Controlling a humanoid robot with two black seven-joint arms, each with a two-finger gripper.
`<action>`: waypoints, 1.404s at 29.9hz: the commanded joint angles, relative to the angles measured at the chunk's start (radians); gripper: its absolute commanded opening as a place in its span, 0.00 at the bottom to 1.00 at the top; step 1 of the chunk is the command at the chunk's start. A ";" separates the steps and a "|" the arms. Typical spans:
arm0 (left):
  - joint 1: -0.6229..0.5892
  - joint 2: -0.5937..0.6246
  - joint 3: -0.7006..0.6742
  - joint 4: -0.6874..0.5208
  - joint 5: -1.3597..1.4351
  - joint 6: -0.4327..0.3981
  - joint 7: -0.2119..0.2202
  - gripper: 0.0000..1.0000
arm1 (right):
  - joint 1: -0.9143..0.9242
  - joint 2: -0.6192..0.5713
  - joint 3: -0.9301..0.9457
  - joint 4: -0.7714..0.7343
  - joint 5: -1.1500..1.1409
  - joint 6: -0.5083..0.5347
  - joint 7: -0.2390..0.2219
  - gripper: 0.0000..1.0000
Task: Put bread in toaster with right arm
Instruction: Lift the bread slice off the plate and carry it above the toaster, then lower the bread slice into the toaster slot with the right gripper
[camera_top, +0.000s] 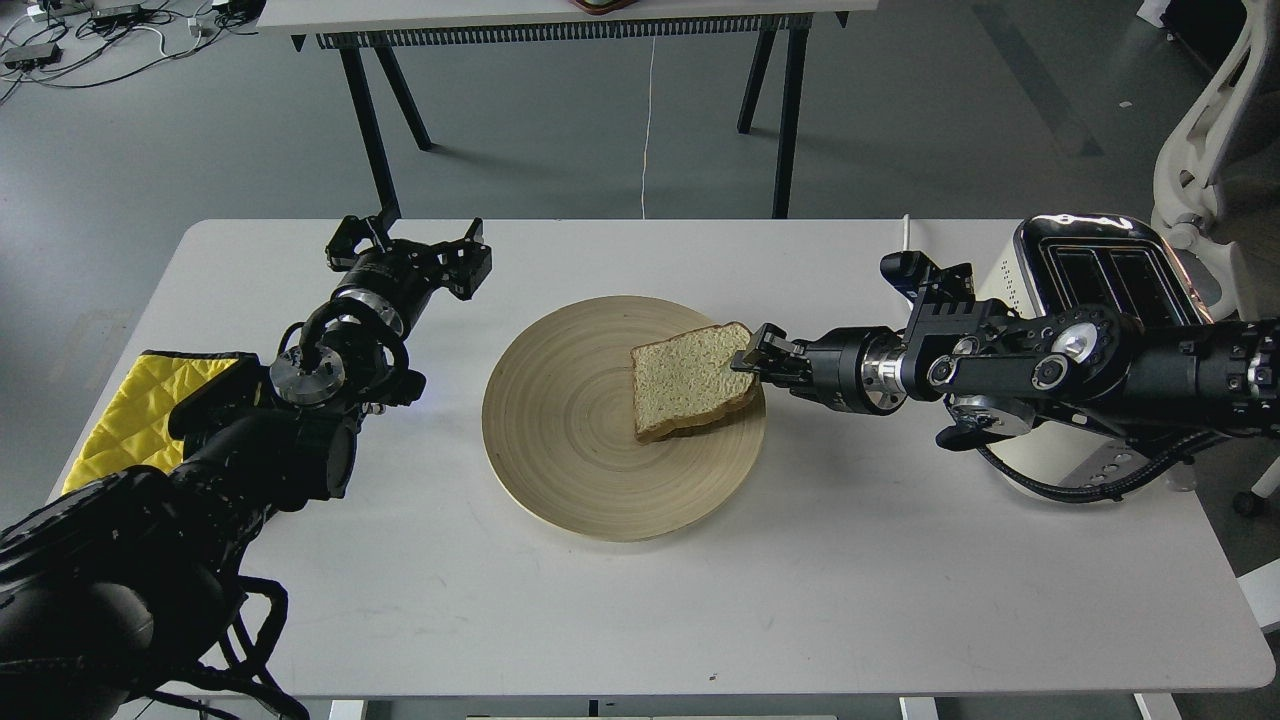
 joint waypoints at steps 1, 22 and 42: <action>-0.001 0.000 0.000 0.000 0.000 0.000 0.000 1.00 | 0.011 -0.020 0.059 0.006 0.001 -0.001 0.000 0.16; -0.001 0.000 0.000 0.000 -0.001 0.000 0.000 1.00 | 0.610 -0.345 -0.287 0.216 -0.118 0.010 0.023 0.12; 0.001 0.000 0.000 0.000 0.000 0.000 0.000 1.00 | 0.845 -0.435 -0.870 0.361 -0.236 -0.079 0.144 0.10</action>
